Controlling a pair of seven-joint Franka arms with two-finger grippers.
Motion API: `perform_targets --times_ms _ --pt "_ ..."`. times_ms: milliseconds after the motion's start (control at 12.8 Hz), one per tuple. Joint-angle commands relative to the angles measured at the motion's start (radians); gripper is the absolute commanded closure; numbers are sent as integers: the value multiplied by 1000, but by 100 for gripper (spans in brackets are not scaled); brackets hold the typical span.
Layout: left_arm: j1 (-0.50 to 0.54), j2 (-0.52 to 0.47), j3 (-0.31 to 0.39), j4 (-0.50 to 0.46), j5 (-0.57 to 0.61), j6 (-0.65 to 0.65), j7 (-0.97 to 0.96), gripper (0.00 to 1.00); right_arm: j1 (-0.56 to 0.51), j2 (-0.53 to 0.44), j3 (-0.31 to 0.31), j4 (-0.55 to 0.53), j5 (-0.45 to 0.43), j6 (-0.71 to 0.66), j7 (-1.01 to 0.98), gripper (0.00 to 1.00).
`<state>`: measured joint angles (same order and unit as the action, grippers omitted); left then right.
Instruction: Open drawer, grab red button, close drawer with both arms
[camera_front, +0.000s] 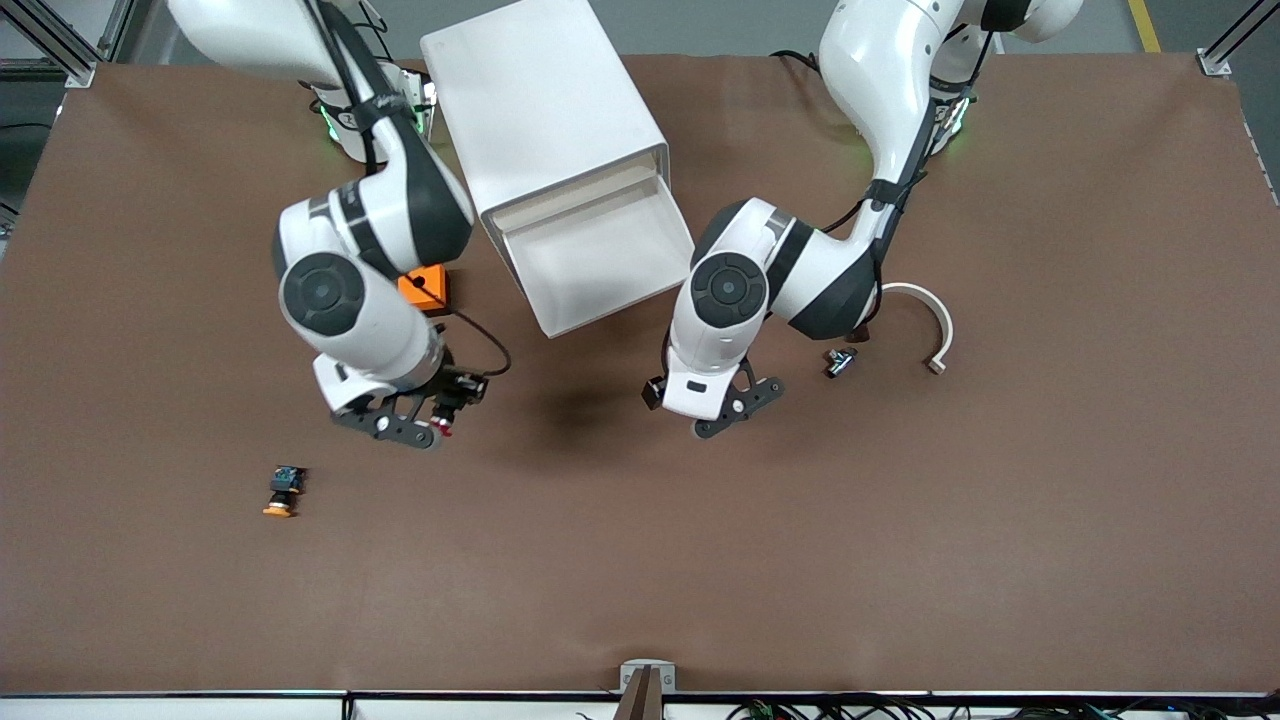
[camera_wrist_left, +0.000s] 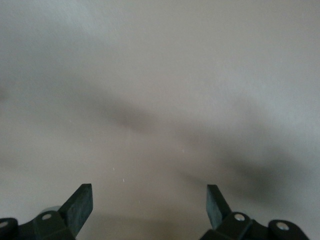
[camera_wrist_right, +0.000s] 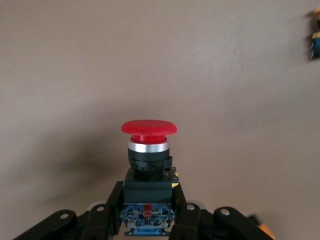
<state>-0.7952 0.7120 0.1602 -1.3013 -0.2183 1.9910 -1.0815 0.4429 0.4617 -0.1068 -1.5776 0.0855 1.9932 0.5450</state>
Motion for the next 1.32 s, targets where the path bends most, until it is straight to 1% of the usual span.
perform_targets --times_ms 0,233,389,623,778,1012,1245 --pt "-4 -22 -40 -27 10 6 -3 0 -93 61 19 1 5 62 -144 100" --pt "-4 -22 -80 -27 8 6 -1 0 -176 153 19 1 2 157 -258 100" --pt "-2 -22 -117 -39 8 6 0 0 -220 186 19 2 5 185 -310 100" --pt "-2 -22 -154 -56 8 5 0 0 -230 219 19 2 2 220 -318 100" --pt "-9 -20 -169 -58 8 5 2 0 -246 242 19 1 2 248 -320 100" --pt "-25 -20 -182 -62 2 5 2 0 -259 268 19 1 2 251 -342 100" --pt "-50 -20 -192 -76 -74 5 2 0 -282 284 19 -1 3 271 -394 100"
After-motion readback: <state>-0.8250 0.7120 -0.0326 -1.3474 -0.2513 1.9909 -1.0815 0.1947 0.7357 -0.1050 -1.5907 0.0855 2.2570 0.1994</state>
